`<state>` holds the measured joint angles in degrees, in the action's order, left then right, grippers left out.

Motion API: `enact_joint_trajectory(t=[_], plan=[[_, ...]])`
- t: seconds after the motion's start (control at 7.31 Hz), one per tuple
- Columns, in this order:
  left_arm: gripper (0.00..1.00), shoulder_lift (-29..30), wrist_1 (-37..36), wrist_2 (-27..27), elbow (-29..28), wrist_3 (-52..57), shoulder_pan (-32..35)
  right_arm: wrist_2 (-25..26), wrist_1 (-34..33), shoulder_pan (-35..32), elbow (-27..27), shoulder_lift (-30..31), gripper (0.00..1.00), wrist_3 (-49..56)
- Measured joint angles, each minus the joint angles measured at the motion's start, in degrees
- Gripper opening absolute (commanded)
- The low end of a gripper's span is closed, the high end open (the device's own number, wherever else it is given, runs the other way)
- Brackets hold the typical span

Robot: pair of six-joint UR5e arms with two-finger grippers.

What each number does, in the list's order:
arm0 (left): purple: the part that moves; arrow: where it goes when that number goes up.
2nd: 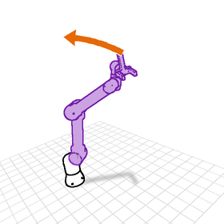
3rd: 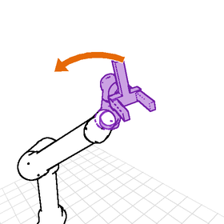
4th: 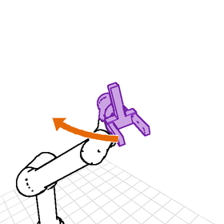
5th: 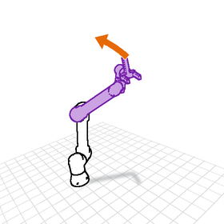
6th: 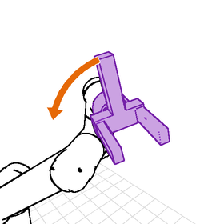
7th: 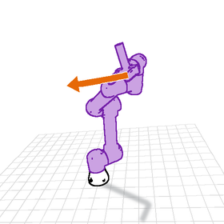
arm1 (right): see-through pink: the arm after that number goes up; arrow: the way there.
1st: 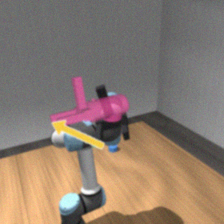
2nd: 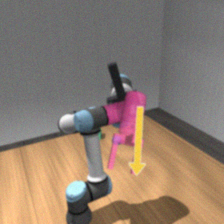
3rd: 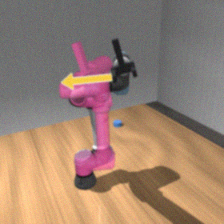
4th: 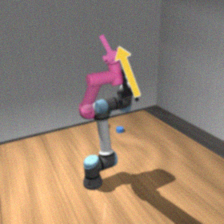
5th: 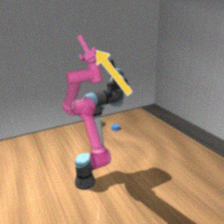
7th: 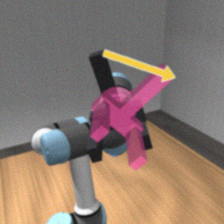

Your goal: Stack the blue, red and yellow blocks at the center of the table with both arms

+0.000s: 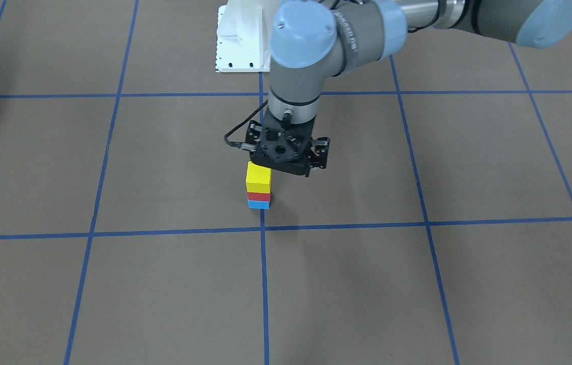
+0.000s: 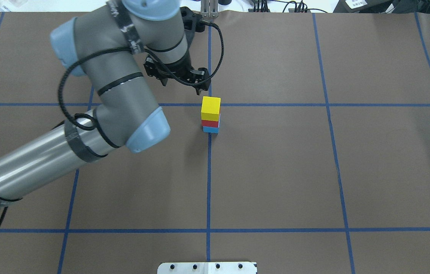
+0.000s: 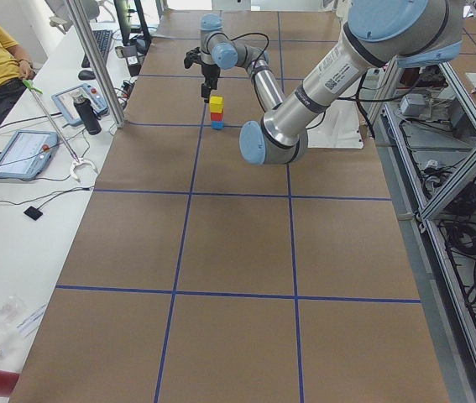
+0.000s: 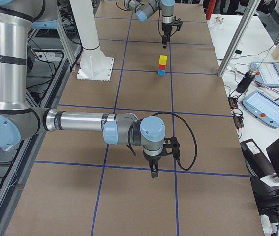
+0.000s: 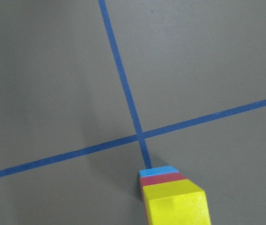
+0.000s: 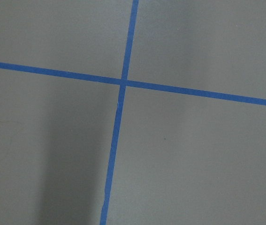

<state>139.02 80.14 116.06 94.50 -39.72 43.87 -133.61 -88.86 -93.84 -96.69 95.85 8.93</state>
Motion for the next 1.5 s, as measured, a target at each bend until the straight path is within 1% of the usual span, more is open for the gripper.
enact_joint_trajectory(t=[0.14,0.27,0.55,0.68,0.82,0.96,1.09,1.23,1.37,1.5], plan=[[1.0,-6.35,-1.05,2.84,5.28,7.66,4.61,-0.04,0.0,-0.01,0.01,0.02,1.0,0.02],[1.0,-12.87,-1.33,6.47,8.76,17.23,10.24,-0.06,0.0,-0.02,0.06,0.08,1.0,0.15],[1.0,-25.56,-1.07,13.38,10.97,38.43,22.57,-0.07,0.0,-0.03,0.22,0.39,1.0,0.68],[1.0,-31.92,-0.52,14.53,10.83,45.57,28.23,-0.07,0.0,-0.03,0.23,0.57,1.0,0.77],[1.0,-38.24,0.76,14.46,9.81,49.99,32.59,-0.07,0.02,-0.03,0.18,0.84,1.0,0.83],[1.0,-43.7,2.93,14.16,8.13,51.86,35.94,-0.07,0.06,-0.13,0.06,1.18,1.0,0.88],[1.0,-47.8,5.0,13.95,6.58,52.33,39.22,-0.05,0.08,-0.27,0.02,1.52,1.0,0.89],[1.0,-50.97,6.01,14.1,5.78,52.43,42.46,-0.02,0.09,-0.36,0.03,1.75,1.0,0.86],[1.0,-53.87,6.31,14.96,6.15,52.39,45.5,0.01,0.09,-0.42,0.03,1.93,1.0,0.84],[1.0,-55.49,6.28,16.0,6.6,52.29,47.25,0.01,0.09,-0.43,0.03,2.01,1.0,0.83]])
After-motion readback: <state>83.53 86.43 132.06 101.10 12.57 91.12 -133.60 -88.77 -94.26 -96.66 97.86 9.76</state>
